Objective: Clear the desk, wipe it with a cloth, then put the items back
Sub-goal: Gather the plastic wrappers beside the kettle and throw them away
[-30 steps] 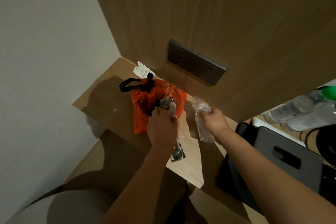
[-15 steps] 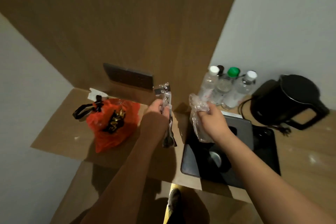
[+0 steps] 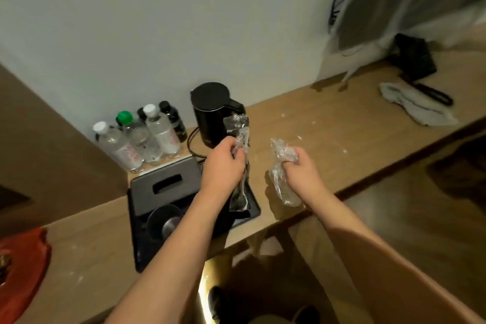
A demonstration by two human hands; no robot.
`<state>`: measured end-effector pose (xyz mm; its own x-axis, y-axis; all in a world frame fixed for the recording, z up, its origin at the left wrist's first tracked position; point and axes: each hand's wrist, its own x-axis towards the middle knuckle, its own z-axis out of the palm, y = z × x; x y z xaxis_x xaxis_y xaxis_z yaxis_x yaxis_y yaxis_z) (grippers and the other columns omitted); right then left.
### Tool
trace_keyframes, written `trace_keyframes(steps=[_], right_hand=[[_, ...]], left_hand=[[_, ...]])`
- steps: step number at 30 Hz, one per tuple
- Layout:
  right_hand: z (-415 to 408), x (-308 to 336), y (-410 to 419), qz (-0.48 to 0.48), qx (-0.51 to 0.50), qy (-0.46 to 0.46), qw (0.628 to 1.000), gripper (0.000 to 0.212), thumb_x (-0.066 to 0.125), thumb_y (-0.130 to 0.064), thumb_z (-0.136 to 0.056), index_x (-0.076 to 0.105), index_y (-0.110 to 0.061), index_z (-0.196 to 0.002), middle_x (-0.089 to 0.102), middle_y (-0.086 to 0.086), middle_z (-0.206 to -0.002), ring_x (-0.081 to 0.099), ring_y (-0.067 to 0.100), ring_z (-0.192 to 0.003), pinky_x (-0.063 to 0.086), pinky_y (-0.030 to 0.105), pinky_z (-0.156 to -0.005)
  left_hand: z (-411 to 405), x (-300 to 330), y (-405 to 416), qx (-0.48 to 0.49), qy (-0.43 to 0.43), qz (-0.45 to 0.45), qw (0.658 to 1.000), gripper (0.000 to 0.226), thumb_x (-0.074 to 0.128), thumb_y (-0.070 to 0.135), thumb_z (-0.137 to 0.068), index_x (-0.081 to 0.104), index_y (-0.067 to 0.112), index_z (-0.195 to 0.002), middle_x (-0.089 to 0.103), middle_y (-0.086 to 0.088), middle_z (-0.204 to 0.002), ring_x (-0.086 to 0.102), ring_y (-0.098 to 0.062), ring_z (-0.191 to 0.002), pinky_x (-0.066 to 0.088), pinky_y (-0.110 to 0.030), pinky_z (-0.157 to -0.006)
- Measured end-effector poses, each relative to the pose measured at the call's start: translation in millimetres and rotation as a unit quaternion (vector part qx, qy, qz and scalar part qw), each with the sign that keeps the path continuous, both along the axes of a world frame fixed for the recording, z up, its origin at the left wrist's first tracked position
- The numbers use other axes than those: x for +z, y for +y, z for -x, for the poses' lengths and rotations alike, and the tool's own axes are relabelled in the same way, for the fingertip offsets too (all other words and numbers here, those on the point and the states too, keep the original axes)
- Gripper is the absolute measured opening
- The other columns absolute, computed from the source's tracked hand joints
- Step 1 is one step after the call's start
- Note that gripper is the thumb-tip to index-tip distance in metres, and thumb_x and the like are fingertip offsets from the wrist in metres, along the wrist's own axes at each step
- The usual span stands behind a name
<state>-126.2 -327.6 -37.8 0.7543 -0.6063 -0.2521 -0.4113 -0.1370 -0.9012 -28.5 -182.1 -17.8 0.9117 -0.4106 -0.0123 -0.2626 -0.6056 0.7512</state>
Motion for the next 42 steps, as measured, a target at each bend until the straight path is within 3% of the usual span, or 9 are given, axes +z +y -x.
trace_keyframes(steps=[6,10,15,20,24,27,30,37,42], right_hand=[[118,0,-124,0.015,-0.124,0.013,0.992,0.023,0.046,-0.016,-0.094,0.055,-0.029,-0.11,0.062,-0.007,-0.098,0.059,0.011,-0.088,0.045,0.027,-0.067],[190,-1,-189,0.004,-0.194,0.005,0.981,0.022,0.047,-0.012,-0.09,0.063,-0.018,-0.103,0.067,0.004,-0.099,0.066,0.025,-0.092,0.055,0.042,-0.082],[255,-6,-252,-0.01,-0.26,-0.016,0.965,0.037,0.042,-0.012,-0.09,0.059,-0.029,-0.063,0.055,-0.014,-0.053,0.05,-0.001,-0.048,0.038,0.013,-0.046],[285,-31,-321,-0.057,-0.365,-0.037,0.929,0.029,0.049,-0.001,-0.095,0.057,-0.023,-0.078,0.06,-0.01,-0.056,0.055,-0.006,-0.048,0.039,0.007,-0.046],[292,-36,-389,-0.068,-0.377,-0.041,0.923,0.016,0.053,-0.021,-0.095,0.067,-0.022,-0.087,0.065,-0.001,-0.064,0.063,0.007,-0.053,0.047,0.018,-0.047],[302,-34,-443,-0.062,-0.4,0.002,0.914,0.025,0.05,-0.023,-0.093,0.064,-0.014,-0.111,0.067,0.005,-0.09,0.066,0.026,-0.085,0.053,0.035,-0.072],[311,-25,-501,-0.051,-0.438,-0.004,0.897,0.027,0.048,-0.015,-0.101,0.054,-0.003,-0.124,0.064,0.015,-0.108,0.064,0.032,-0.101,0.052,0.032,-0.076],[343,-23,-604,-0.003,-0.471,-0.012,0.882,0.02,0.052,-0.013,-0.095,0.052,-0.026,-0.11,0.06,-0.004,-0.104,0.061,0.018,-0.096,0.052,0.038,-0.081],[377,-40,-686,0.017,-0.48,-0.006,0.877,0.023,0.05,-0.024,-0.096,0.049,-0.041,-0.11,0.058,-0.014,-0.095,0.061,0.009,-0.083,0.05,0.028,-0.063]], left_hand=[[87,2,-146,-0.103,-0.033,-0.019,0.994,0.022,0.057,0.028,-0.099,0.05,0.032,-0.078,0.058,0.009,-0.072,0.056,-0.006,-0.063,0.038,-0.024,-0.051],[135,-1,-230,-0.171,0.0,-0.029,0.985,0.019,0.058,0.028,-0.099,0.053,0.028,-0.08,0.061,0.007,-0.075,0.061,-0.012,-0.067,0.054,-0.035,-0.061],[186,-1,-318,-0.261,0.016,-0.035,0.965,0.014,0.058,0.031,-0.1,0.056,0.029,-0.086,0.064,0.008,-0.082,0.064,-0.012,-0.075,0.057,-0.036,-0.07],[213,-9,-406,-0.346,0.04,-0.051,0.936,0.014,0.059,0.029,-0.099,0.057,0.026,-0.086,0.063,0.006,-0.081,0.064,-0.015,-0.077,0.054,-0.037,-0.069],[219,-24,-486,-0.379,0.035,-0.046,0.923,0.018,0.059,0.025,-0.099,0.056,0.028,-0.081,0.06,0.0,-0.087,0.061,-0.021,-0.082,0.042,-0.033,-0.063],[219,-31,-553,-0.384,0.043,-0.045,0.921,0.011,0.059,0.024,-0.099,0.063,0.022,-0.088,0.059,0.0,-0.087,0.058,-0.015,-0.074,0.04,-0.027,-0.059],[222,-29,-618,-0.386,0.054,-0.028,0.921,0.016,0.061,0.022,-0.097,0.062,0.017,-0.082,0.058,0.001,-0.078,0.055,-0.014,-0.064,0.04,-0.029,-0.054],[252,-33,-742,-0.42,0.058,-0.009,0.905,0.025,0.058,0.019,-0.095,0.051,0.02,-0.071,0.053,0.002,-0.069,0.049,-0.013,-0.057,0.036,-0.027,-0.051],[284,-41,-828,-0.439,0.037,-0.034,0.897,0.017,0.062,0.022,-0.095,0.058,0.026,-0.079,0.06,0.002,-0.084,0.059,-0.011,-0.071,0.045,-0.029,-0.057]])
